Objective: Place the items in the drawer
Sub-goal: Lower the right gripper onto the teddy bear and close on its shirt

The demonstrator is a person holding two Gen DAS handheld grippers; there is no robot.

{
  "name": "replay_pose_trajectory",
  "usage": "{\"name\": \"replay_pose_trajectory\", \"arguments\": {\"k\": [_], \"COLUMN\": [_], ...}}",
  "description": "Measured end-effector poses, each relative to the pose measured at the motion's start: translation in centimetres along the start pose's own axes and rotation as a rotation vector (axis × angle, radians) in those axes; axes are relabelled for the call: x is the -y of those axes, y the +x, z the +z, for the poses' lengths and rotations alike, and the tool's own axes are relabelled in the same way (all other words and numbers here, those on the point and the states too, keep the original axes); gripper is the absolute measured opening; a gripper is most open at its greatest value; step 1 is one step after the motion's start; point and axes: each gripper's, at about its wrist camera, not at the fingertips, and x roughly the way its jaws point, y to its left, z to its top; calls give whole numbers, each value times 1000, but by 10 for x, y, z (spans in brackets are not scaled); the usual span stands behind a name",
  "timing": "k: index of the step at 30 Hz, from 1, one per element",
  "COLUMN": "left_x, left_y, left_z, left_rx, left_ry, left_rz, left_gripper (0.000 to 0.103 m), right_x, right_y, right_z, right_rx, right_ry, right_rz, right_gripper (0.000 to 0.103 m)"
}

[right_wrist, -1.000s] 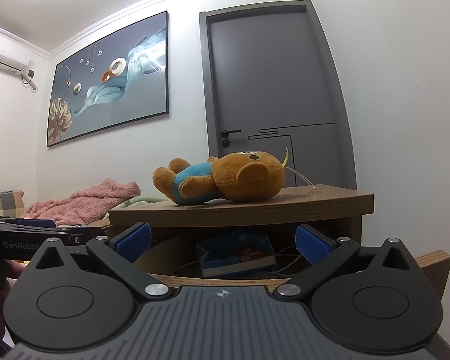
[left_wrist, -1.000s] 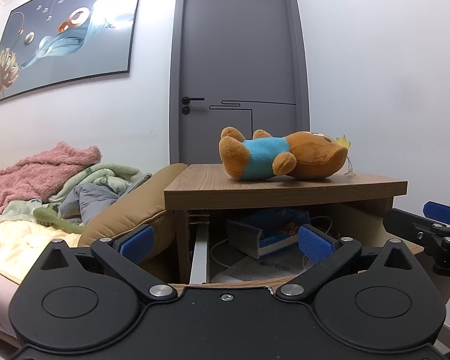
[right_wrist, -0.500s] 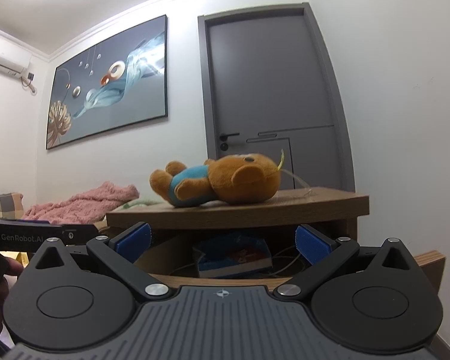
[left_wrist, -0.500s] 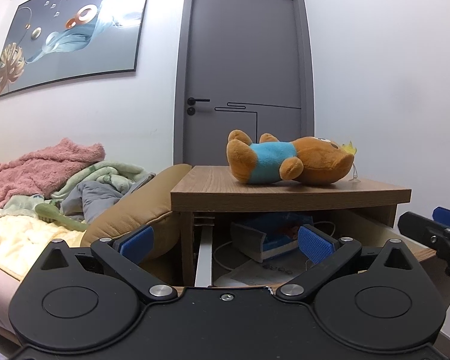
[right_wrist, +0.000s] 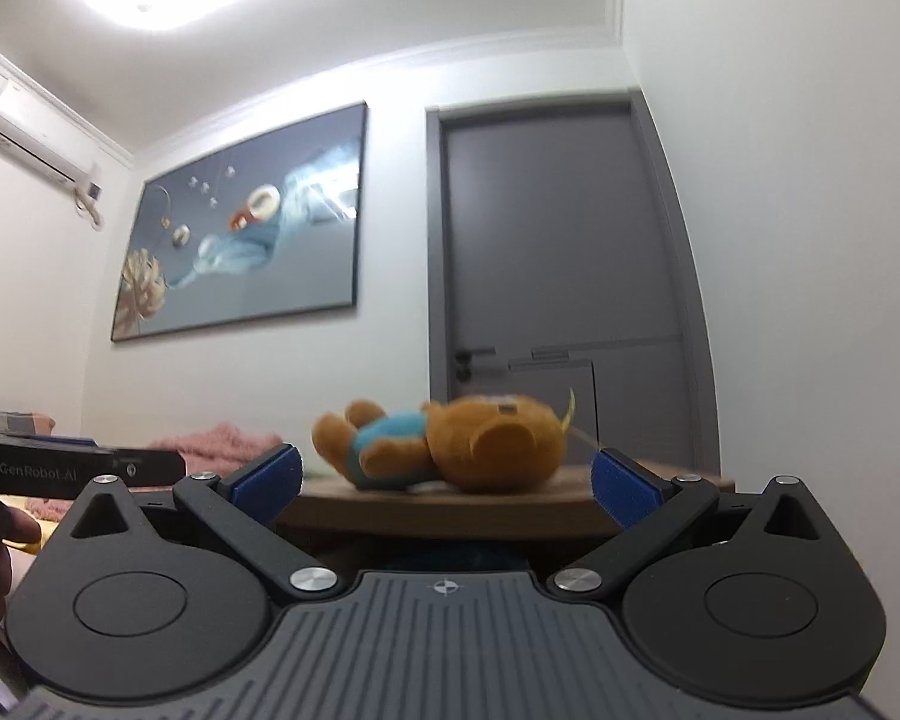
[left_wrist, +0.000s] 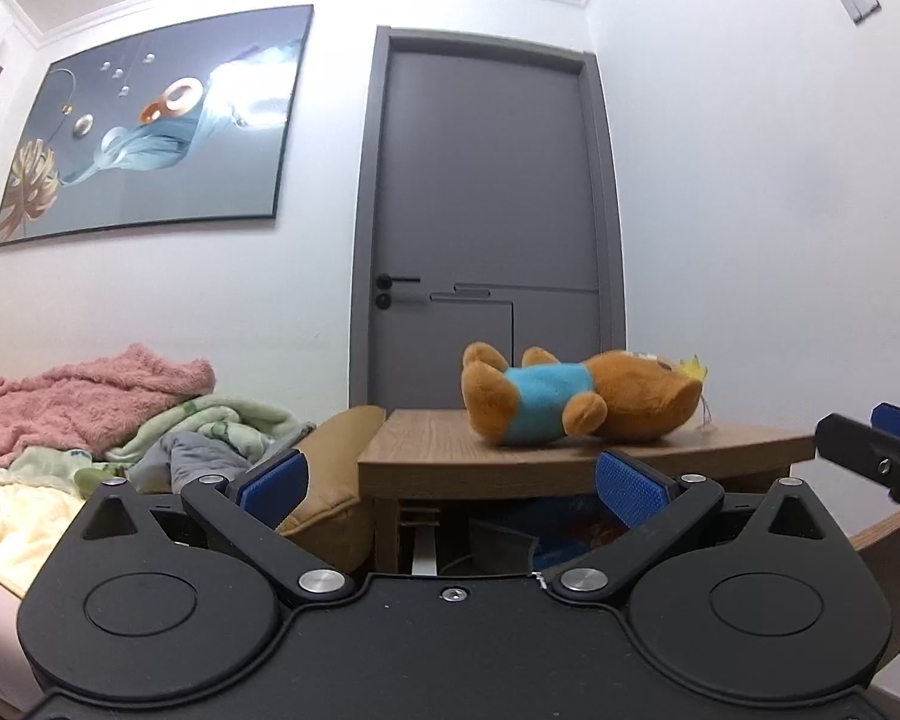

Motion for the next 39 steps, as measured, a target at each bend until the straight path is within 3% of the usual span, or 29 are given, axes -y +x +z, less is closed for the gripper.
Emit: {"name": "replay_pose_trajectory", "arguments": {"k": [5,9,15,21,26,31,35,39], "left_x": [-7,-10,-12,-15,-21,-23,-26,-32], "left_y": [-9,-11,-14,-11,-11,-14,-17,-21], "left_z": [2,2,2,1,1,2,3,4], "left_rx": [65,49,30,-7,-34,-30,-29,-29], "left_ry": [-5,-18,-26,-41,-63,-62,-65,-86], "left_rz": [-7,-32,-57,-70,-61,-64,-64,-60], "left_gripper": [102,102,102,102,102,102,102,102], "right_x": [4,4,-2,-1,1,5,-3,-25], "right_y": [-7,-12,-20,-23,-11,39,112,194], "right_z": [5,7,10,19,58,126,161,163], "right_rx": [56,64,13,-84,-163,-288,-505,-715], "right_ry": [13,24,-22,2,22,-14,-134,-287], "right_rz": [25,42,70,29,60,163,202,247], "right_gripper": [103,103,103,103,103,103,103,103]}}
